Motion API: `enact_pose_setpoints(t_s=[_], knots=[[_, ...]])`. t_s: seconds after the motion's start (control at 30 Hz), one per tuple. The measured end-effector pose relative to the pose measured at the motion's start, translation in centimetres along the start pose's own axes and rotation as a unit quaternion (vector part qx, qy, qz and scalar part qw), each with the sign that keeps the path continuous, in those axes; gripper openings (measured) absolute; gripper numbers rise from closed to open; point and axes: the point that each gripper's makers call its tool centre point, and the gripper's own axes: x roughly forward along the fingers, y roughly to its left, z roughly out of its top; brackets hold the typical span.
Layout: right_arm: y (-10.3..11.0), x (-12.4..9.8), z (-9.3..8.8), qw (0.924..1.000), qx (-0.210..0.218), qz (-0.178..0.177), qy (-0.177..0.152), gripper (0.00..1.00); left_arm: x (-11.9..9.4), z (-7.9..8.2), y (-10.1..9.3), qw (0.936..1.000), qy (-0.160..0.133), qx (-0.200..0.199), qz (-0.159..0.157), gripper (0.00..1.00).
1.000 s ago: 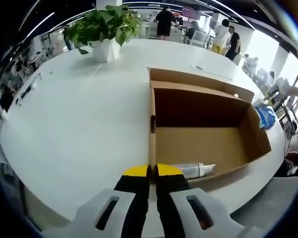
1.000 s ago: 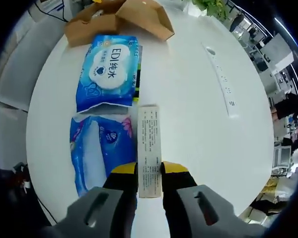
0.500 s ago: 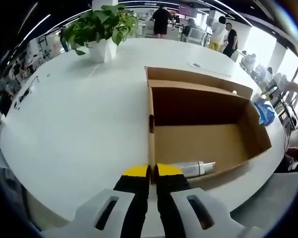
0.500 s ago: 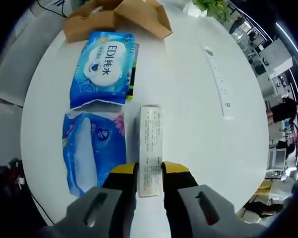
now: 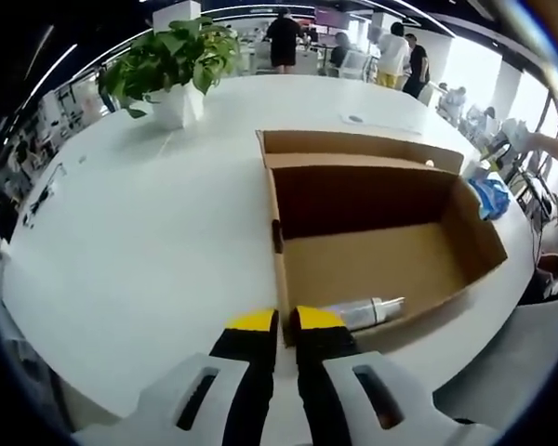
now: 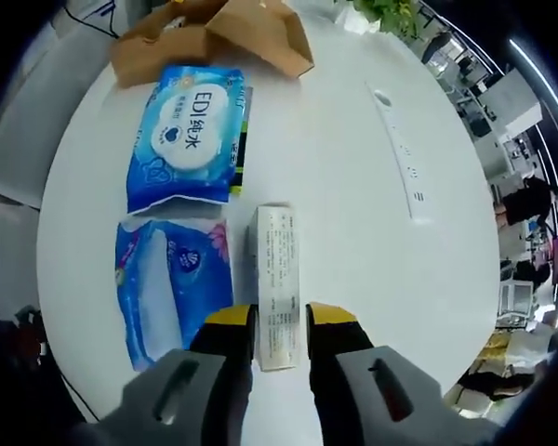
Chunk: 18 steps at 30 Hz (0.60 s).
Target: Operate the shoe box by opening the lid, removing the specified soft item, and placing it in the target area until the item is outside and the box remains undamaged.
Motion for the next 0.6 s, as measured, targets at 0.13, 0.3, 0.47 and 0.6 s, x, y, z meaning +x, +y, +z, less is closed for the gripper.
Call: enact_pose_setpoints(t_s=[0.13, 0.3, 0.47, 0.6], knots=[[-0.1, -0.8, 0.7, 0.9997, 0.016, -0.015, -0.014, 0.23, -0.7, 1.1, 0.2, 0.9998, -0.011, 0.013, 0.003, 0.11], [0.2, -1.8, 1.5, 0.9979, 0.048, -0.031, -0.032, 0.30, -1.4, 2.2, 0.1, 0.9988, -0.020, 0.045, -0.005, 0.15], [0.9, -3.0, 2.4, 0.9918, 0.103, -0.049, -0.057, 0.38, -1.8, 2.9, -1.0, 0.9952, -0.012, 0.089, -0.040, 0.21], [1.6, -4.3, 3.3, 0.9830, 0.150, -0.060, -0.087, 0.45, -1.9, 3.5, -2.1, 0.9887, -0.011, 0.132, -0.070, 0.24]])
